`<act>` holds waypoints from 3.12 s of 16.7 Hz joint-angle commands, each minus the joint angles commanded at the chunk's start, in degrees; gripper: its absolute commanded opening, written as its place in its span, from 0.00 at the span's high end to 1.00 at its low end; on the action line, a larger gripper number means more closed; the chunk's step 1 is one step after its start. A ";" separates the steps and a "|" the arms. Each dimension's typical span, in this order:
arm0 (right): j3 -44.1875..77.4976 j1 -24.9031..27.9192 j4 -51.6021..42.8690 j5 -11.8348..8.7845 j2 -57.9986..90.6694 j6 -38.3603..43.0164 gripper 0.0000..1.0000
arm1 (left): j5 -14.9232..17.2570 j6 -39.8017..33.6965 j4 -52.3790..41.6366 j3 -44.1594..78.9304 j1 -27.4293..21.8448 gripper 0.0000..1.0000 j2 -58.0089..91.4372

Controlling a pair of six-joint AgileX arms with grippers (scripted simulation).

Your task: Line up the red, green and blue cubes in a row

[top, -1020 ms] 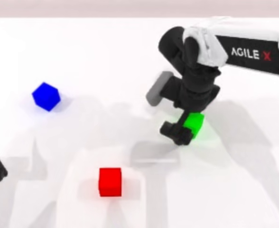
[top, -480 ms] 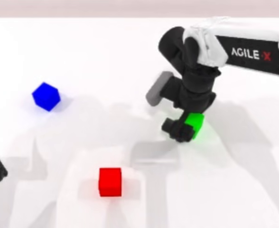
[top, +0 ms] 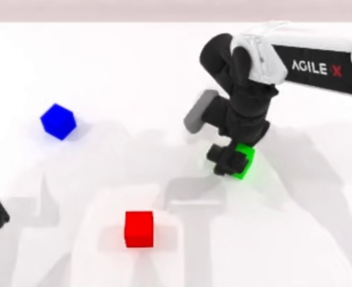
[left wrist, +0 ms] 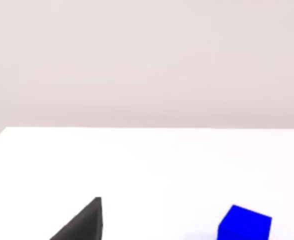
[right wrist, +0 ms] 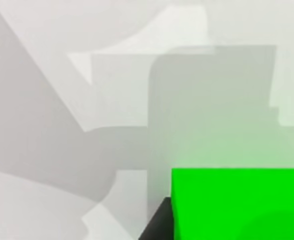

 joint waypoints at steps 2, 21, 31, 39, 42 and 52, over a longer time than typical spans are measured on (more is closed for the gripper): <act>0.00 0.00 0.00 0.00 0.00 0.00 1.00 | 0.00 0.00 0.00 0.00 0.00 0.00 0.00; 9.85 1.32 -14.46 -0.82 -5.72 -0.07 1.00 | 0.00 0.00 0.00 0.00 0.00 0.00 0.00; -1.82 20.57 -12.93 -1.07 -16.08 -10.27 1.00 | 0.00 0.00 0.00 0.00 0.00 0.00 0.00; -6.43 20.61 -6.63 -1.06 -14.55 -10.26 1.00 | 0.00 0.00 0.00 0.00 0.00 0.00 0.00; -10.97 20.55 -0.37 -1.00 -13.23 -10.13 1.00 | 0.00 0.00 0.00 0.00 0.00 0.00 0.00; -12.69 20.63 1.47 -1.04 -12.55 -10.17 0.62 | 0.00 0.00 0.00 0.00 0.00 0.00 0.00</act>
